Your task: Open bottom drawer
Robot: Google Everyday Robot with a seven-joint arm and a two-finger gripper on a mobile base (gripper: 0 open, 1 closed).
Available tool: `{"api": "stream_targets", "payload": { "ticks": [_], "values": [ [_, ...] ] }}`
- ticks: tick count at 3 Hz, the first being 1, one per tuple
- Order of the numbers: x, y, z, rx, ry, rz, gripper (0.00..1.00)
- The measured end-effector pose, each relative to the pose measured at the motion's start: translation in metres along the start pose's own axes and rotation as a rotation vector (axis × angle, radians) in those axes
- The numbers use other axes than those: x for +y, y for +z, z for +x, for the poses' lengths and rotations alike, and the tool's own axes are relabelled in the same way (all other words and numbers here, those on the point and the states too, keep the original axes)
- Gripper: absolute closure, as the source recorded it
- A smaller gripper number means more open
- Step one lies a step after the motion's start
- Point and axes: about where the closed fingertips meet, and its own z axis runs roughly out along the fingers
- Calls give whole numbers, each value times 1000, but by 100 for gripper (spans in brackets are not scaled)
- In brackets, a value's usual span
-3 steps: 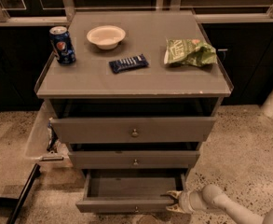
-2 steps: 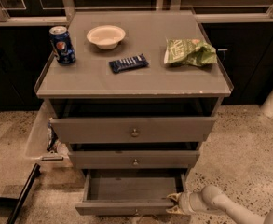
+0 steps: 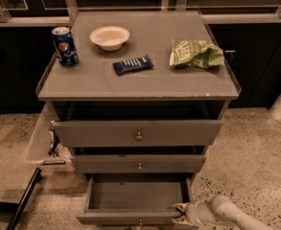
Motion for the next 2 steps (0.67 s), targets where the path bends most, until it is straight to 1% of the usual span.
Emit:
{"api": "stream_targets", "payload": {
  "ticks": [2],
  "values": [
    [0, 0, 0, 0, 0, 0, 35]
  ]
}}
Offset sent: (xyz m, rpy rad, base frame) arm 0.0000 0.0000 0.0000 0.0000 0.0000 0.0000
